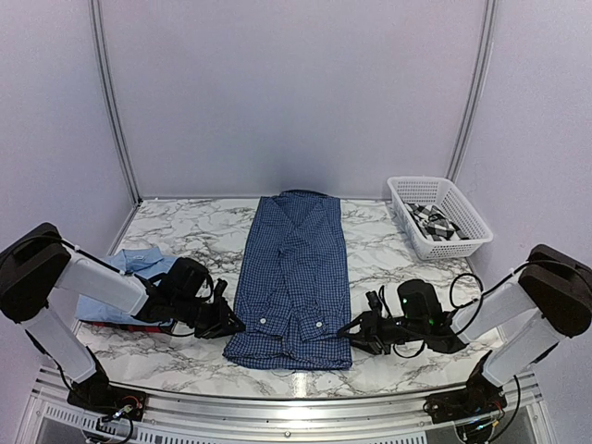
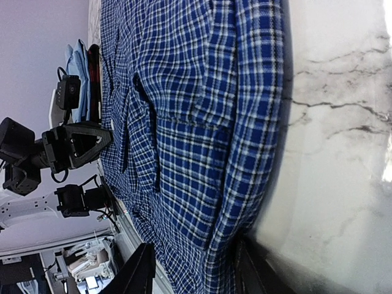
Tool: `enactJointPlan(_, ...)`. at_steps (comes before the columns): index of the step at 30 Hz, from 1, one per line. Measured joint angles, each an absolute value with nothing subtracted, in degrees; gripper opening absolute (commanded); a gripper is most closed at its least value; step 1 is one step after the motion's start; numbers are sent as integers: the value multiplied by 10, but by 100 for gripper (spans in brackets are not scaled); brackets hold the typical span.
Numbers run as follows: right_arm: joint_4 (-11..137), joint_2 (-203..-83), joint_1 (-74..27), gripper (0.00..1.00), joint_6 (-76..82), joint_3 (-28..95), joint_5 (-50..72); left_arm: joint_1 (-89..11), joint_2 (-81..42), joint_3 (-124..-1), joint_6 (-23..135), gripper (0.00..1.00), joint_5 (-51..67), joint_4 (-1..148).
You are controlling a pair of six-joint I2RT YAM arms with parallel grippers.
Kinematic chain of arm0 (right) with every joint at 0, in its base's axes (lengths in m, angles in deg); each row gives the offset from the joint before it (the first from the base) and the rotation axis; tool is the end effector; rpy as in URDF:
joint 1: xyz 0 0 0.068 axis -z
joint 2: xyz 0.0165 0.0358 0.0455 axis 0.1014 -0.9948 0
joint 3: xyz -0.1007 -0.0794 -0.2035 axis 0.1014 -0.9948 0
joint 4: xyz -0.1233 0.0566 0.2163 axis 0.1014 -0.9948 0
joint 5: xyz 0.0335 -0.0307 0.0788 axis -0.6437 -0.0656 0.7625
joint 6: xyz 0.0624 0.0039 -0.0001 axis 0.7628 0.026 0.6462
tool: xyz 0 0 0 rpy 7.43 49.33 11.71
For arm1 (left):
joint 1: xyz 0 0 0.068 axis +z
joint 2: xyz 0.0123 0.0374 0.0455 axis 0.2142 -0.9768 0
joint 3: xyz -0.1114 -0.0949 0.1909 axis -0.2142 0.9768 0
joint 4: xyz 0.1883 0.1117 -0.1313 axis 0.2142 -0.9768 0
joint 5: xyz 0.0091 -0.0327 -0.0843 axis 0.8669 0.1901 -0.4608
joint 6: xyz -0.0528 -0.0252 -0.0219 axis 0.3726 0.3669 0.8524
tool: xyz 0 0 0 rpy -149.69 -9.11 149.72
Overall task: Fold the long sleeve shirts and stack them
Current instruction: Pick up the rectangle-folded shirt from the center of the board.
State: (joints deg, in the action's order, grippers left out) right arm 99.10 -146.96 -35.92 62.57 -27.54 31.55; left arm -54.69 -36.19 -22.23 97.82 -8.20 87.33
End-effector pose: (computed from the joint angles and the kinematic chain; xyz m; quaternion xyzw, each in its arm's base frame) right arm 0.1577 0.1713 0.0725 0.0724 0.8643 0.4904 0.0847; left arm 0.1958 -0.2050 0.0847 -0.0070 0.9037 -0.4135 0.1108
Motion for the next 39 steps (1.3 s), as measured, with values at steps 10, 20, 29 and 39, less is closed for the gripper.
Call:
enactJointPlan(10, 1029, -1502, -352, 30, 636, -275, 335, -554, -363, -222, 981, 1, -73, 872)
enactJointPlan(20, 1016, -1501, -341, 31, 634, -275, 340, -560, -358, -227, 979, 0, -69, 858)
enactJointPlan(29, 1003, -1473, -331, 43, 632, -276, 339, -562, -353, -227, 979, 0, -69, 847)
enactJointPlan(39, 1007, -1493, -320, 35, 632, -272, 346, -562, -351, -228, 979, 0, -69, 844)
